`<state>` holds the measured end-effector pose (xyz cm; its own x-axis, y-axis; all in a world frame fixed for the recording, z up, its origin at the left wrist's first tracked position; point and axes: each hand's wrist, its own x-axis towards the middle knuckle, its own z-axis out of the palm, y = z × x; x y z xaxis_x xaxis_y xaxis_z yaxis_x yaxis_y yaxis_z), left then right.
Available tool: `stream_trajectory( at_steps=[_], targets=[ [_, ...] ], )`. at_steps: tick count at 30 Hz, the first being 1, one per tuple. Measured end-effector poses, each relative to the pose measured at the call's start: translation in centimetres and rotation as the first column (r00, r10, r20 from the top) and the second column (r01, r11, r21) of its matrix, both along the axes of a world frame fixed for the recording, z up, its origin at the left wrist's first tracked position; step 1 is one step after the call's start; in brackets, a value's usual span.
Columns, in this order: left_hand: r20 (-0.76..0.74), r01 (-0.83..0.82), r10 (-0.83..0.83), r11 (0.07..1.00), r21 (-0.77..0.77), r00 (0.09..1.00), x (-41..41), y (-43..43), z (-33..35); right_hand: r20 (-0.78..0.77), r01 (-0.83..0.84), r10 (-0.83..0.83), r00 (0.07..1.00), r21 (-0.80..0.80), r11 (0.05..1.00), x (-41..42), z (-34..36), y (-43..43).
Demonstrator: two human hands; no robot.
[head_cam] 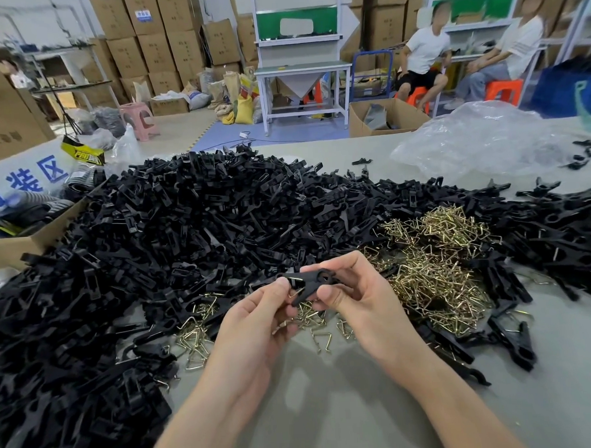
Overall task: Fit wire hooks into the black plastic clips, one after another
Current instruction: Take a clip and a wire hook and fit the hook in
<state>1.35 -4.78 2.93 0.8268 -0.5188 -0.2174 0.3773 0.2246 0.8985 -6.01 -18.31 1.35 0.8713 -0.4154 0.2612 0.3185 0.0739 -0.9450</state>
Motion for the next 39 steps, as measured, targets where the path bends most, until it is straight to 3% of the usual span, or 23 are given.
stream_trajectory(
  at_steps=[3,6,9,11,13,15,21,26,39],
  targets=[
    [0.076,0.008,-0.013,0.998,0.066,0.997,0.1,0.1,-0.4,-0.004,0.006,-0.006,1.0,-0.016,1.0,-0.1,0.2,0.1],
    [0.202,-0.018,-0.014,0.988,0.154,0.979,-0.2,-0.1,-1.0,-0.092,0.033,-0.049,0.995,-0.161,0.986,-0.2,0.1,0.9],
    [0.082,0.023,-0.036,0.988,0.152,0.996,-0.6,-0.6,-0.9,-0.146,0.09,-0.173,0.974,-0.45,0.888,-0.4,-0.5,1.6],
    [-0.044,0.059,-0.055,0.993,0.105,0.998,-0.7,-0.7,-0.7,-0.021,0.183,-0.247,0.969,-0.616,0.766,-0.6,-0.4,1.8],
    [-0.066,0.164,-0.158,0.982,0.091,0.985,-1.0,-0.6,-0.6,0.088,0.217,-0.219,0.972,-0.701,0.679,-0.6,-0.2,2.0],
    [-0.07,0.248,-0.244,0.967,0.057,0.967,-1.4,-0.3,-0.5,0.089,0.175,-0.165,0.982,-0.752,0.635,-0.6,-0.2,2.4],
    [-0.247,0.243,-0.256,0.967,-0.081,0.935,-1.7,-0.4,0.3,-0.009,0.068,-0.104,0.995,-0.702,0.709,-0.6,-0.3,2.5],
    [-0.308,0.223,-0.254,0.965,-0.135,0.917,-1.9,-0.7,0.2,-0.069,0.004,-0.069,0.995,-0.68,0.733,-0.7,-0.2,2.4],
    [-0.25,0.218,-0.247,0.966,-0.138,0.936,-1.8,-0.7,-0.1,-0.072,0.019,-0.105,0.992,-0.733,0.68,-0.6,-0.6,2.5]
  ],
)
